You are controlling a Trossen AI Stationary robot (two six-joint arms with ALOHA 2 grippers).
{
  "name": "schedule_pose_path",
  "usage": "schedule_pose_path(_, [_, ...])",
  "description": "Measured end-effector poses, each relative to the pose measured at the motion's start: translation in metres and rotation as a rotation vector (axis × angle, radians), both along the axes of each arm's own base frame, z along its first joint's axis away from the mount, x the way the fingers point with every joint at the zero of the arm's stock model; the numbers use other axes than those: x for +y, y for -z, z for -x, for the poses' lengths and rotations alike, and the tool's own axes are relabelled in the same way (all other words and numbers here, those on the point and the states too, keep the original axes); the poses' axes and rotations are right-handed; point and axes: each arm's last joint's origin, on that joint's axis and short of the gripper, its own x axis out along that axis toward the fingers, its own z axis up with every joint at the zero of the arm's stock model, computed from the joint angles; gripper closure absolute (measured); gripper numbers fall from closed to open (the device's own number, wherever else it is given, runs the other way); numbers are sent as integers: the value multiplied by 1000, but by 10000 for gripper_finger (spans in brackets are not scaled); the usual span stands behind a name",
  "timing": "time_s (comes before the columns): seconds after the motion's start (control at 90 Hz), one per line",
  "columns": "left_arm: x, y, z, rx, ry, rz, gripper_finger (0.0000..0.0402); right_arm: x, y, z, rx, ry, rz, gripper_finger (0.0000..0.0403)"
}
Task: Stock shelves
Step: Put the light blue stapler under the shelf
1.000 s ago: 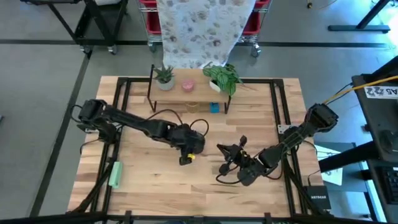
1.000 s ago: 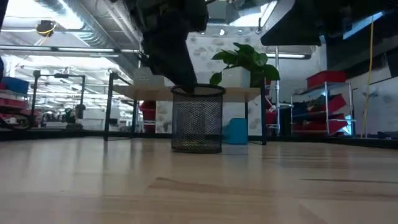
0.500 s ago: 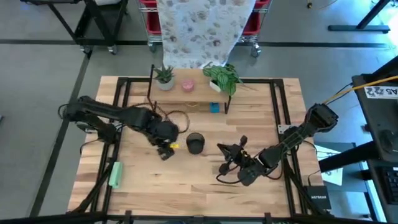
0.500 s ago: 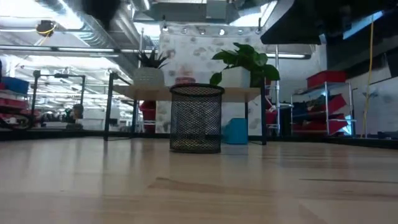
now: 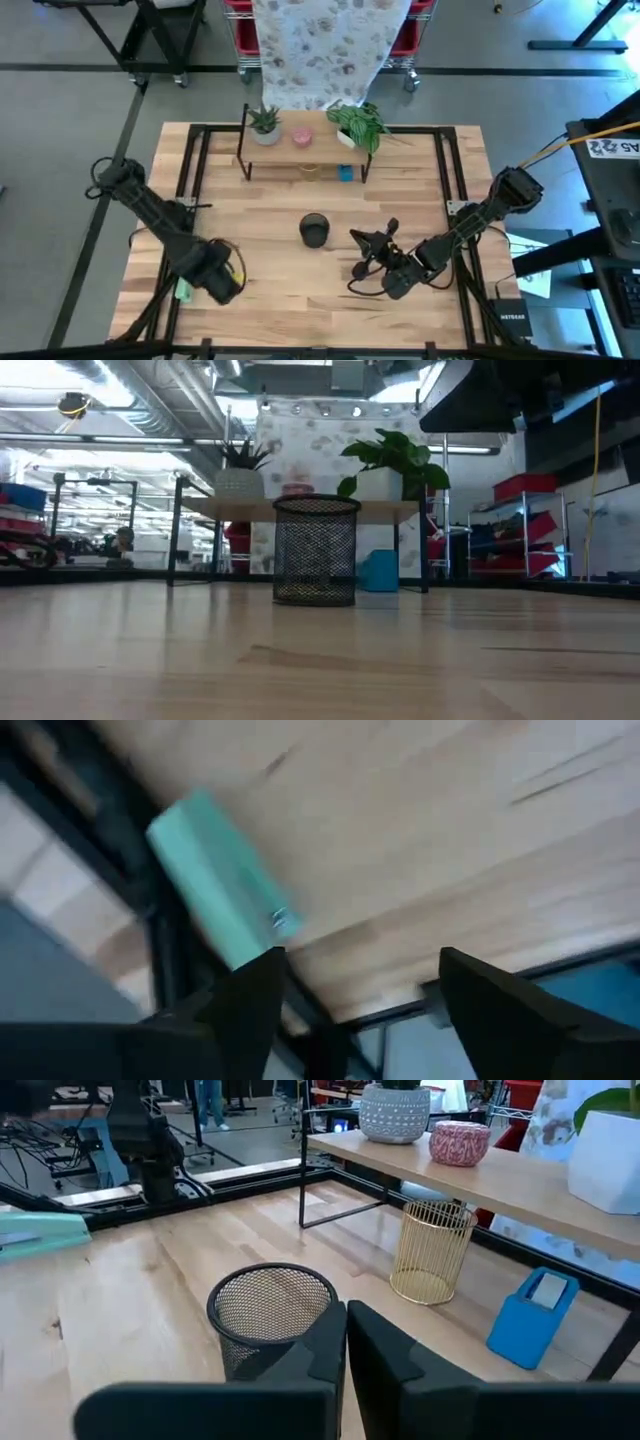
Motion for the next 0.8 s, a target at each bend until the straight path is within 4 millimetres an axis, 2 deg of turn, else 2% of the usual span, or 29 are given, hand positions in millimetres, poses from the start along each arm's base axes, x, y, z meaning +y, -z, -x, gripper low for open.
schedule_pose_path(0.2, [5, 34, 21, 193, -13, -10, 113, 0, 0, 0, 2, -5, -2, 403])
schedule_pose_path(0.456, [14, 78, 23, 219, -40, 131, 111, 0, 0, 0, 4, -9, -5, 403])
schedule_pose_path(0.644, [19, 88, 31, 299, -64, 148, 111, 0, 0, 0, 5, -9, -5, 403])
schedule_pose_path(0.8, [18, 89, 30, 280, -63, 150, 111, 0, 1, 0, 9, -9, -2, 403])
